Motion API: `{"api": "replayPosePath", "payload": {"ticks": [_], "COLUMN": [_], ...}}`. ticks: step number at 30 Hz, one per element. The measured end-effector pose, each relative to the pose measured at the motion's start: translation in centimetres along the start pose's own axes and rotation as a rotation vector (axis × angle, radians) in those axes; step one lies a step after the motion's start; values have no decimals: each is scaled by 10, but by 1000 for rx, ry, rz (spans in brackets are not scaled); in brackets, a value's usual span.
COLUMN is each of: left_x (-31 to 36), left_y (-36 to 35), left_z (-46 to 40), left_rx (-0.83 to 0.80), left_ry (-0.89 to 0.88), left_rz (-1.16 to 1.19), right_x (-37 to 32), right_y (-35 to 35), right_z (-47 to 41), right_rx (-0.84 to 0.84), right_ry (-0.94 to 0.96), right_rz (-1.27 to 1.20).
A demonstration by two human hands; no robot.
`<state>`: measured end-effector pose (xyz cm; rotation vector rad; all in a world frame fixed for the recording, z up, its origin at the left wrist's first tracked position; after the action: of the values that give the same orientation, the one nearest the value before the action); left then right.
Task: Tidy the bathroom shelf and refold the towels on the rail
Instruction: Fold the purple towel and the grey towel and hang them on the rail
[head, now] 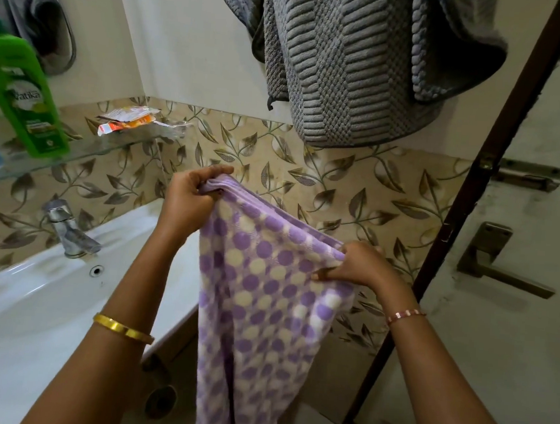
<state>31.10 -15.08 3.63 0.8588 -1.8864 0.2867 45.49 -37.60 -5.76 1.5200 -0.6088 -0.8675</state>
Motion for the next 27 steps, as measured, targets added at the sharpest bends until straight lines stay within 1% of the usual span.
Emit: {"api": "replayPosePath", "payload": {"ticks": [5, 6, 7, 8, 10, 11, 12, 13, 14, 15, 16, 17, 19, 20, 21, 22, 23, 25, 27], "left_x": [-11, -12, -14, -16, -22, -25, -28, -30, -32, -33, -34, -36, -38, -39, -39, -39, -37, -32, -27], "left_y": [15, 17, 18, 19, 24, 27, 30, 32, 34, 35, 36, 38, 39, 38, 35, 32, 30, 26, 26], "left_z": [-10, -11, -12, -12, -14, -16, -18, -20, -22, -24, -25, -26, -27, -28, -27, -26, -25, -23, -22], "left_rx": [97, 122, 148, 176, 239, 264, 279, 284, 291, 310, 339, 370, 403, 403, 398, 394, 393, 404, 414], "left_ry": [-72, -82, -86, -82, -58, -40, -20, -2, 12, 25, 37, 43, 45, 43, 38, 30, 13, -46, -110], "left_rz": [-149, -166, -173, -172, -157, -147, -135, -119, -98, -68, -32, 3, 46, 54, 61, 64, 51, -40, -130], "right_x": [8, 8, 8, 7, 3, 2, 1, 1, -1, -4, -7, -10, -9, -7, -5, -3, 0, 4, 3], "right_y": [28, 31, 33, 35, 38, 40, 42, 46, 49, 52, 56, 60, 73, 77, 79, 81, 82, 84, 86], "right_z": [-3, -3, -1, 2, 11, 15, 17, 19, 20, 19, 17, 15, 11, 10, 9, 10, 11, 12, 14], "right_rx": [30, 21, -9, -64, -196, -223, -222, -204, -171, -125, -68, 11, 276, 381, 451, 498, 550, 663, 803], "right_ry": [12, 26, 49, 85, 215, 279, 314, 328, 328, 315, 297, 266, 111, 39, -17, -55, -80, -116, -88], "right_rz": [167, 186, 149, 36, -363, -574, -729, -823, -856, -842, -778, -642, -137, 108, 270, 347, 369, 301, 145]}}
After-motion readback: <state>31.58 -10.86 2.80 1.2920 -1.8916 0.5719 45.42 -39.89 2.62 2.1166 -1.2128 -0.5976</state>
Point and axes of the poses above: each hand's wrist, its own z-axis away from the middle knuckle, its own y-axis out of the back of the hand, x = y × z, the point moved 3 cm from there along -z, towards the middle knuckle, and after that the axes turned 12 degrees about z, right-handed, at the moved point
